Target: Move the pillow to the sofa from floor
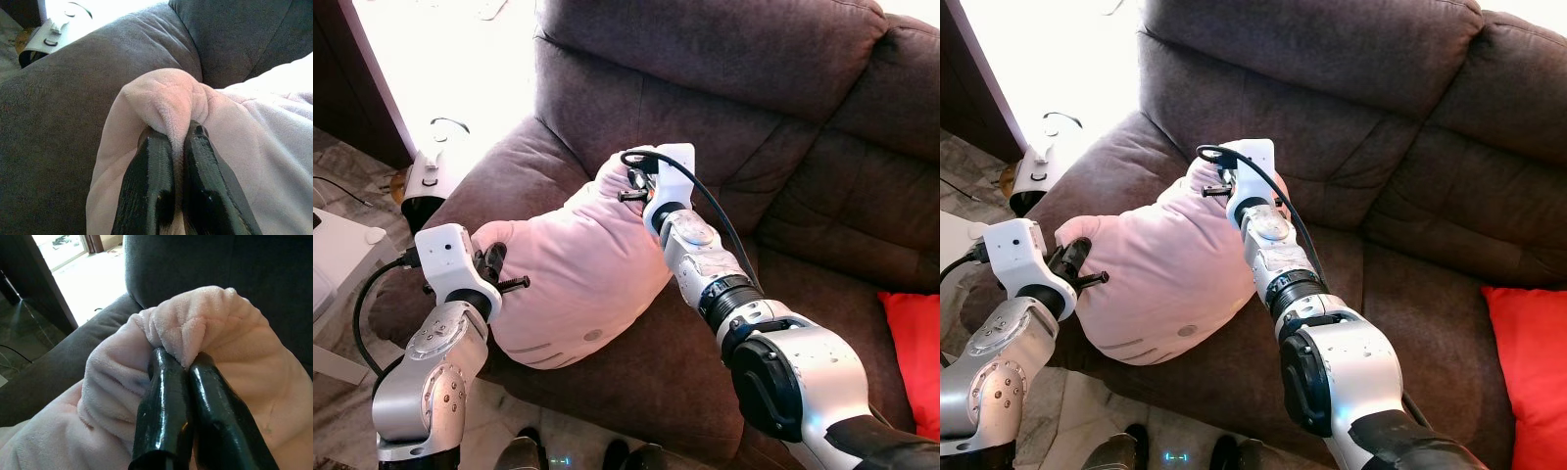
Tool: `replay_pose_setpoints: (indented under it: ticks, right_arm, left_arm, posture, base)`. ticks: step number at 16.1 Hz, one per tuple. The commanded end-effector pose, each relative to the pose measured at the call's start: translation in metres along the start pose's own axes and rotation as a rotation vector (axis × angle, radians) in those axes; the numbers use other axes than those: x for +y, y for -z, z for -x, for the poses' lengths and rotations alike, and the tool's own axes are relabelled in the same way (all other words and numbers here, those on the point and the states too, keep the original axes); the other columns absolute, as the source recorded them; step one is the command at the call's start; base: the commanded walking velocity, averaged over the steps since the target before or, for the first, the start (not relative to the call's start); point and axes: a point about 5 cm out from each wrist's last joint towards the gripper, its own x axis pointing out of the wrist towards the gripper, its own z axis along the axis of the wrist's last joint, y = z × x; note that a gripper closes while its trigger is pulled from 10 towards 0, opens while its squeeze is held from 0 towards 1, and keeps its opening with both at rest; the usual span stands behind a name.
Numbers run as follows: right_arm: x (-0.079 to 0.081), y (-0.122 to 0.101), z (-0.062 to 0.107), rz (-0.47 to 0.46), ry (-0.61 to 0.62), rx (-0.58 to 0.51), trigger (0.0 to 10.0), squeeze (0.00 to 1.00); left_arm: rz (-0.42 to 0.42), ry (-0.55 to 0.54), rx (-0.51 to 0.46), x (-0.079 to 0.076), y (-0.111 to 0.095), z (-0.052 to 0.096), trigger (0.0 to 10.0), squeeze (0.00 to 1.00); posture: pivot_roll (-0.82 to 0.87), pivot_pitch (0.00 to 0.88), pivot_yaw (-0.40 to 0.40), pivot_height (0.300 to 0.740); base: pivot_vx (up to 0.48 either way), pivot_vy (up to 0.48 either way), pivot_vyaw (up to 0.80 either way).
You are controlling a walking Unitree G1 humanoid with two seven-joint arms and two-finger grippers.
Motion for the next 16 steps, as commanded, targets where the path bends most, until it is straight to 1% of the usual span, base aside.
replay_pose_setpoints:
  ticks: [1,2,3,6,13,15,16]
  right_arm:
    - [0.002,0.027,0.005,-0.013,-0.016,0.103,10.0,0.00]
    - [0.003,0.027,0.005,-0.017,-0.024,0.100,10.0,0.00]
    - [0.004,0.026,0.005,-0.018,-0.033,0.095,10.0,1.00]
    - [0.004,0.023,0.004,-0.011,-0.032,0.083,10.0,1.00]
    - [0.006,0.013,0.002,-0.029,-0.040,0.051,10.0,1.00]
    - [0.003,0.011,0.001,-0.005,-0.028,0.042,10.0,0.98]
    - [0.001,0.010,0.002,0.011,-0.018,0.039,10.0,0.00]
  left_arm:
    - [0.004,0.010,-0.010,-0.002,0.000,0.000,10.0,0.00]
    - [0.000,0.008,-0.017,-0.003,0.000,0.000,10.0,0.00]
    - [-0.001,0.009,-0.021,-0.004,0.001,-0.001,10.0,0.00]
    - [-0.002,0.015,-0.024,-0.005,0.000,-0.001,10.0,0.00]
    - [-0.010,0.018,-0.046,-0.006,-0.004,-0.003,10.0,0.00]
    - [-0.019,0.009,-0.055,-0.003,-0.006,-0.003,10.0,0.00]
    - [-0.023,0.004,-0.060,-0.002,-0.008,-0.003,10.0,0.00]
  posture:
    - [0.31,0.223,-0.186,0.740]
    - [0.31,0.218,-0.187,0.740]
    - [0.31,0.215,-0.187,0.740]
    - [0.31,0.211,-0.186,0.740]
    - [0.31,0.207,-0.188,0.740]
    - [0.31,0.206,-0.189,0.740]
    - [0.31,0.205,-0.189,0.740]
  base:
    - [0.000,0.000,0.00]
    - [0.000,0.000,0.00]
    - [0.000,0.000,0.00]
    - [0.000,0.000,0.00]
    - [0.000,0.000,0.00]
    - [0.000,0.000,0.00]
    - [0.000,0.000,0.00]
